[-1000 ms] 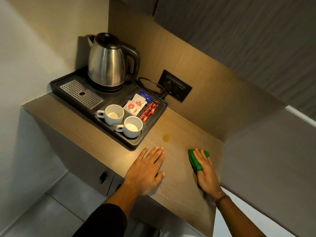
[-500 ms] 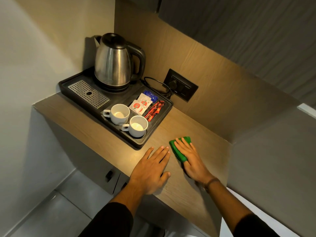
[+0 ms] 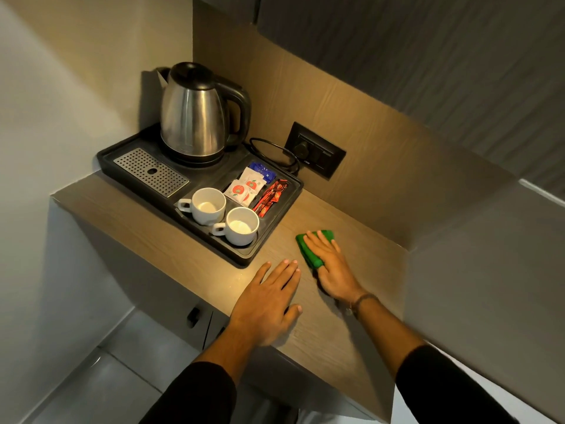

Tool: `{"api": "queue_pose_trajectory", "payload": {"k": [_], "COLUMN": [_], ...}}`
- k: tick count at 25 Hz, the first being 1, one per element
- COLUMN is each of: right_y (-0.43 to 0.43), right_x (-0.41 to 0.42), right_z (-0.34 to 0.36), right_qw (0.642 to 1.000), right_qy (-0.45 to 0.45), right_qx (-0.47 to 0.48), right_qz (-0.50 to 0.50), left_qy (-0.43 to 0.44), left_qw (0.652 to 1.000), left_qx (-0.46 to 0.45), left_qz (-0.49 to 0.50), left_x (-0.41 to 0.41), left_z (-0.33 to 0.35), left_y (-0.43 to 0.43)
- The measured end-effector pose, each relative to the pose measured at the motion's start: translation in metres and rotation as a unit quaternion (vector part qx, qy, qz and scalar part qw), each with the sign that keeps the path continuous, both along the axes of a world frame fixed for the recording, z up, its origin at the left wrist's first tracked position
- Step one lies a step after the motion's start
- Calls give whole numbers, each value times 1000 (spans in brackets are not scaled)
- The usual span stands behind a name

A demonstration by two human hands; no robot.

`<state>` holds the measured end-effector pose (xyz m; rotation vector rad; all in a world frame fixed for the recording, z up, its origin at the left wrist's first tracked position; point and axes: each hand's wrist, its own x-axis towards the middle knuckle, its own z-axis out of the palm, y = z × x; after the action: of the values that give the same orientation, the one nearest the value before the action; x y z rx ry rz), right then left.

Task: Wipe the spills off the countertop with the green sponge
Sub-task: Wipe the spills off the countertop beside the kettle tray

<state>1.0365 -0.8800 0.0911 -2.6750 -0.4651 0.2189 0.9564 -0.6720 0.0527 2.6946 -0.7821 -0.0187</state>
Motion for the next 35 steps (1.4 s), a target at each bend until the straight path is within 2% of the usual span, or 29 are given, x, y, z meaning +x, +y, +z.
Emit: {"api": "queue_pose_trajectory", "payload": {"k": [2, 5, 8, 10, 12, 14, 17, 19, 21, 26, 30, 33, 35], "right_y": [-26, -85, -100, -78, -43, -11, 14, 16, 18, -23, -33, -8, -3], "right_x": [-53, -99, -58, -8, 26, 33, 7, 6, 19, 16, 5, -2, -41], "right_z": [-10, -9, 6, 18, 21, 13, -3, -3, 6, 13, 10, 19, 18], "right_qw": [999, 1000, 994, 980, 971, 978, 998, 999, 999, 977, 967, 980, 994], "right_qy": [-8, -24, -33, -33, -33, -43, -44, -35, -23, -41, -40, -28, -26], "right_qx": [-8, 7, 2, -13, -12, -11, -14, -1, 6, 14, -20, -6, 2], "right_qz": [48, 14, -107, -196, -237, -204, -45, -9, -33, -209, -252, -199, -104], "left_qy": [0, 1, 2, 0, 0, -2, -10, -13, -9, -4, -3, -6, -16], "left_qw": [1000, 1000, 1000, 1000, 1000, 1000, 1000, 1000, 1000, 1000, 1000, 1000, 1000], "left_qx": [-4, 1, -2, -4, -7, -7, -4, -4, -4, -13, -11, -14, -10], "left_qz": [2, -1, -2, 0, 4, 4, 3, 5, 4, 2, 1, -12, -21], "left_x": [0, 0, 1, 3, 4, 4, 3, 3, 3, 3, 3, 10, 13], "left_z": [-1, -3, -5, -8, -10, -12, -12, -10, -11, -12, -12, -5, 1], "left_y": [0, 1, 0, 0, 0, 0, -2, -2, -1, 0, 0, 0, 1]}}
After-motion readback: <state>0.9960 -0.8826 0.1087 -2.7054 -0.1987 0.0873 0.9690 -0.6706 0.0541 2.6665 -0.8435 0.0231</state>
